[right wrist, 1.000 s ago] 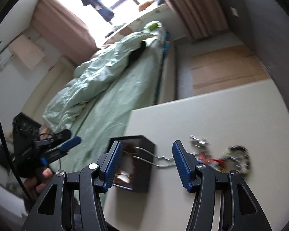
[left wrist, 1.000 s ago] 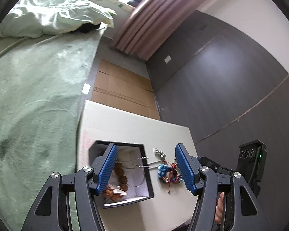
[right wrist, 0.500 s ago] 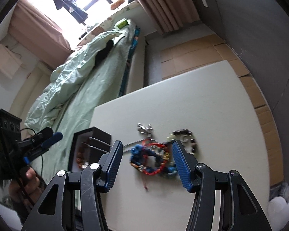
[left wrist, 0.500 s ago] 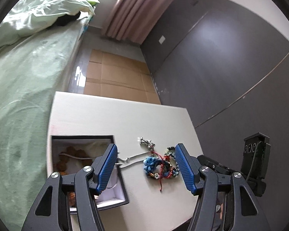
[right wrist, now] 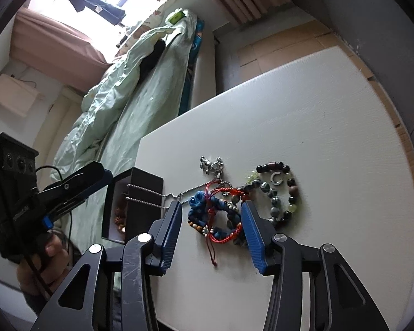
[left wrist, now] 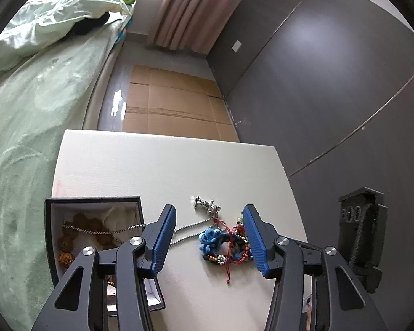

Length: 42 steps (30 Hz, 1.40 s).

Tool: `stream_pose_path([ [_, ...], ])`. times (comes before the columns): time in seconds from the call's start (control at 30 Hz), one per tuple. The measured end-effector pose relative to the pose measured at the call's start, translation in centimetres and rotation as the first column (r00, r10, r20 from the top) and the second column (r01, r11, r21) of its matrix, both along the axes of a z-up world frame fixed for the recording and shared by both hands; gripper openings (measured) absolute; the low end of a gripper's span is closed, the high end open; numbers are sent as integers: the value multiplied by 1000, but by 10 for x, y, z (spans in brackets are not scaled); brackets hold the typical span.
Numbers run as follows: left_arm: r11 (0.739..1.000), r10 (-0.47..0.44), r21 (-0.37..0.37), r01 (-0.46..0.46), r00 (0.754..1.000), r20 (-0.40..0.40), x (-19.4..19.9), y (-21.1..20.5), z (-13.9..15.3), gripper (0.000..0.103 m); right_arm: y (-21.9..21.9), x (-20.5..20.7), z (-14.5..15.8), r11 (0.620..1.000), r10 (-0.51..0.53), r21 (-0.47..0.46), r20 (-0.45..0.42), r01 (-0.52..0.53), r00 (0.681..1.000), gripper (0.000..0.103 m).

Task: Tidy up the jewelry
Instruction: 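Close the right tool on the red string bracelet, then lift the red string bracelet with the right tool while the left tool reaches the silver pendant chain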

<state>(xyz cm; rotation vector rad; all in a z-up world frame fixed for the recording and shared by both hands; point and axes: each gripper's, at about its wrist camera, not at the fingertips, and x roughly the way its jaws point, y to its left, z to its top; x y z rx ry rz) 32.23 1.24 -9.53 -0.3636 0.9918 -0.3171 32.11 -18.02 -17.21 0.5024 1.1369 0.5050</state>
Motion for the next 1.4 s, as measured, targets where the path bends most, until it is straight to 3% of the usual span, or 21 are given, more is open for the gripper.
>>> stream_pose_path([
  [0.47, 999, 23, -43, -21, 999, 40, -5, 24, 4, 52, 41, 13, -10, 985, 17, -171, -1, -16, 1000, 41],
  [0.77, 998, 17, -64, -15, 999, 31, -11, 35, 2, 52, 67, 16, -14, 934, 17, -358, 18, -9, 1000, 40],
  [0.8, 998, 18, -65, -16, 999, 31, -11, 36, 2, 52, 67, 16, -14, 930, 13, -367, 21, -5, 1000, 33],
  [0.83, 998, 19, -66, -17, 999, 32, -12, 37, 3, 52, 64, 16, -15, 933, 3, -360, 16, 3, 1000, 17],
  [0.87, 998, 20, -67, -17, 999, 34, -13, 37, 3, 52, 59, 16, -17, 946, -14, -324, 2, 14, 1000, 12],
  [1.0, 998, 17, -61, -14, 999, 38, -13, 34, 5, 52, 37, 12, -13, 976, -55, -209, -1, 53, 999, 7],
  [1.4, 998, -46, 28, 48, 998, -47, 16, -26, -12, 52, -11, -3, 0, 991, -130, -19, 11, 131, 991, 6],
])
